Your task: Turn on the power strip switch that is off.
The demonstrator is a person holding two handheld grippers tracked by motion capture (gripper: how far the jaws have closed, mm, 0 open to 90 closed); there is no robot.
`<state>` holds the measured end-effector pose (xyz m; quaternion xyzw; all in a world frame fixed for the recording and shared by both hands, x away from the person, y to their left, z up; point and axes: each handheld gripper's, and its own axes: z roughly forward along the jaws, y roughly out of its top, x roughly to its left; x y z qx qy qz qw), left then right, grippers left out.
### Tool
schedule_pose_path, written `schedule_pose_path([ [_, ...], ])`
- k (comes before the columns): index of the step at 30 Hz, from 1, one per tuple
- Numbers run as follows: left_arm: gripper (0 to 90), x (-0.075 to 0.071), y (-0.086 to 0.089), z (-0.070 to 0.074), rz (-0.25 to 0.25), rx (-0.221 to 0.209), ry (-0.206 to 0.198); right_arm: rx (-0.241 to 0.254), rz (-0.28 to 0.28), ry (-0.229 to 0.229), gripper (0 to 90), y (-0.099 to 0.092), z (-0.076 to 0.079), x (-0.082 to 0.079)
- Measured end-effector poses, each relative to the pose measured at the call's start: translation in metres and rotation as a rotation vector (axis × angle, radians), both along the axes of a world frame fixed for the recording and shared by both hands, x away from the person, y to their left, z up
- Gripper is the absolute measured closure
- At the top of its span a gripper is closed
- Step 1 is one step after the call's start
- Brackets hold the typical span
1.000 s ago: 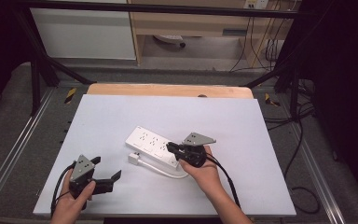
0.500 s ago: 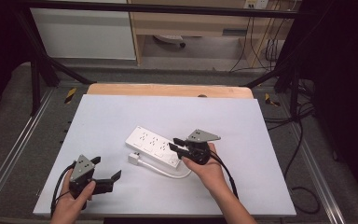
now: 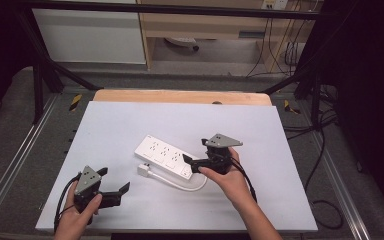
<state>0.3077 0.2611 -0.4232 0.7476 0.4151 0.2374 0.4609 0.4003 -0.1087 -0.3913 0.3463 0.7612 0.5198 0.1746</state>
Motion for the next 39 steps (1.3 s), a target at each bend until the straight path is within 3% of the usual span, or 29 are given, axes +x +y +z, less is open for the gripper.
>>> schedule_pose_path([
  [7,6.2,0.000,0.001,0.001,0.002,0.004,-0.006,0.001,-0.026,-0.022,3.8,-0.025,0.019,-0.008],
  [9,6.2,-0.001,0.002,0.002,0.005,0.001,-0.007,-0.002,-0.032,-0.055,3.7,-0.044,0.026,-0.015],
  [10,6.2,-0.001,0.002,0.002,0.006,-0.001,-0.008,-0.002,-0.032,-0.055,3.7,-0.044,0.026,-0.015],
  [11,6.3,-0.001,0.003,0.002,0.008,-0.009,-0.010,-0.004,-0.039,-0.071,3.8,-0.059,0.028,-0.019],
  [12,6.3,-0.001,0.003,0.002,0.006,-0.007,-0.010,-0.004,-0.039,-0.071,3.8,-0.059,0.028,-0.019],
  [13,6.3,-0.001,0.004,0.003,0.009,-0.015,-0.013,-0.002,-0.057,-0.081,3.9,-0.074,0.029,-0.025],
  [14,6.3,-0.001,0.004,0.003,0.009,-0.015,-0.013,-0.002,-0.057,-0.081,3.9,-0.074,0.029,-0.025],
  [17,6.2,-0.001,0.004,0.003,0.011,-0.013,-0.015,0.009,-0.102,-0.092,4.4,-0.098,0.028,-0.035],
  [18,6.3,-0.001,0.004,0.003,0.012,-0.012,-0.014,0.025,-0.128,-0.102,4.3,-0.113,0.027,-0.043],
  [23,6.2,-0.001,0.006,0.004,0.017,-0.019,-0.019,0.032,-0.188,-0.116,3.6,-0.138,0.021,-0.056],
  [25,6.2,-0.001,0.007,0.004,0.023,-0.023,-0.020,0.057,-0.224,-0.111,3.6,-0.156,0.014,-0.062],
  [29,6.2,-0.001,0.010,0.006,0.034,-0.048,-0.021,0.081,-0.249,-0.104,3.6,-0.170,0.006,-0.067],
  [34,6.3,-0.001,0.012,0.006,0.037,-0.049,-0.022,0.072,-0.283,-0.097,3.4,-0.183,-0.013,-0.070],
  [39,6.3,-0.001,0.011,0.006,0.031,-0.042,-0.025,0.034,-0.286,-0.058,4.0,-0.179,-0.031,-0.064],
])
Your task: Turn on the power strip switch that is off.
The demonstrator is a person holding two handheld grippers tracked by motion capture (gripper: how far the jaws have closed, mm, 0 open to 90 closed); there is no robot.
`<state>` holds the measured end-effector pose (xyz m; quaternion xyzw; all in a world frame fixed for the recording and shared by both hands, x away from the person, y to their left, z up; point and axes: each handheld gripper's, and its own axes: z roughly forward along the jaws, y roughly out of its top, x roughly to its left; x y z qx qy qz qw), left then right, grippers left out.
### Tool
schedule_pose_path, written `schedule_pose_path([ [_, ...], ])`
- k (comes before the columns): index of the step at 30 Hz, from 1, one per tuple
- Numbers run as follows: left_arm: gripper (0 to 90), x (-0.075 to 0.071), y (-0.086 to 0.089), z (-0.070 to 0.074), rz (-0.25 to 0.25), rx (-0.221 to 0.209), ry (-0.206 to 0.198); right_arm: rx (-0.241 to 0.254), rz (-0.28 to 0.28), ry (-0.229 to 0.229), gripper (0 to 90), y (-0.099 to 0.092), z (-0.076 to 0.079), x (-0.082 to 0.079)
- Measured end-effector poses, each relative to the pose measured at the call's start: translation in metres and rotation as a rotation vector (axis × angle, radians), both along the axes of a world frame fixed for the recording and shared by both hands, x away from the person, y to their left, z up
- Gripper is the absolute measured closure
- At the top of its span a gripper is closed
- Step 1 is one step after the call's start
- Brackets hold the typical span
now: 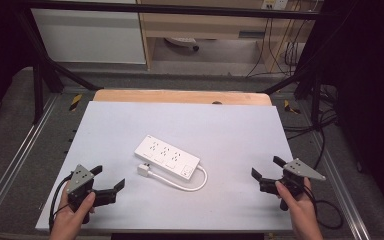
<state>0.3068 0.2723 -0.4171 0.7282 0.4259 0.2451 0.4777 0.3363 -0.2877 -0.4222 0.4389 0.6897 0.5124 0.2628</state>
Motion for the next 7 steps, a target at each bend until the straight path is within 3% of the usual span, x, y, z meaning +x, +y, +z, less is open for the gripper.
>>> schedule_pose_path([
  [5,6.3,0.001,-0.001,-0.001,-0.005,0.004,0.006,-0.020,0.014,0.038,4.1,0.011,-0.009,0.005],
  [6,6.2,0.001,-0.001,-0.001,-0.005,0.005,0.007,-0.034,0.013,0.049,4.1,0.012,-0.010,0.006],
  [7,6.2,0.001,-0.002,-0.002,-0.006,0.004,0.009,-0.089,-0.004,0.101,4.1,0.017,-0.018,0.010],
])
